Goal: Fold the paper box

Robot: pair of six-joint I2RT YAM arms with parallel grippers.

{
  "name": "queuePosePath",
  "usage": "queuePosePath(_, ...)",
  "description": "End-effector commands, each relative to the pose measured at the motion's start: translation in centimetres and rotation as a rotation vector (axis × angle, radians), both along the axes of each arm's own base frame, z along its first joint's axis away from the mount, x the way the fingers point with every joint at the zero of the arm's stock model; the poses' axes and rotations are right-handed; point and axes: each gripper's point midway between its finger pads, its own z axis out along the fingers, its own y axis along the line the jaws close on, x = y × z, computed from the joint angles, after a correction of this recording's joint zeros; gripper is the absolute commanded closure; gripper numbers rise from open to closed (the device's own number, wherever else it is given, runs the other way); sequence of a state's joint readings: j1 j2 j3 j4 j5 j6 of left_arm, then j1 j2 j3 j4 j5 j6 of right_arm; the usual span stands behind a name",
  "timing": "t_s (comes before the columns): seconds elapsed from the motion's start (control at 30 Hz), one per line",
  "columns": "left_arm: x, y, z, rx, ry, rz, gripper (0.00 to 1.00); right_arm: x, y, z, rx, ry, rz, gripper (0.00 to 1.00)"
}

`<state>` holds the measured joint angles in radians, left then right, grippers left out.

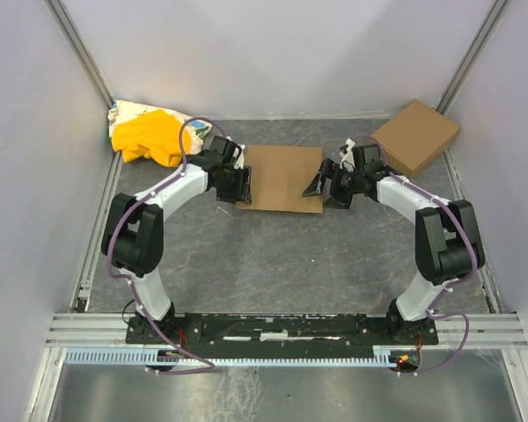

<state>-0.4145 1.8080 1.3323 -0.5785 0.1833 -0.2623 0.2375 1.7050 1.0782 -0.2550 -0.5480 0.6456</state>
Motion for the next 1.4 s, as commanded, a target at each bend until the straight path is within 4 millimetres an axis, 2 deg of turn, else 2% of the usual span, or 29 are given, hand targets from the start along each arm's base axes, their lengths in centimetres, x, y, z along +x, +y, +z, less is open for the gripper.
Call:
queuePosePath(0.0,1.2,-1.8,3.2,-0.073,-0.084,-0.059,0.42,0.2,1.4,3.6,0.104,-0.065,0.046,0.05)
queuePosePath(0.27,1.4,-1.5,4.6,-0.091,-0.112,-0.049,0.41,0.0,1.0,4.4,0.141,-0.057,0.05,0.05)
queuePosePath(0.67,1.5,-1.3,5.4,-0.112,-0.122,-0.046,0.41,0.1,1.3,5.1,0.2,-0.049,0.049,0.05)
queuePosePath(1.37,1.5,-1.2,4.6,-0.106,-0.104,-0.043,0.41,0.3,1.5,4.2,0.265,-0.02,0.029,0.06)
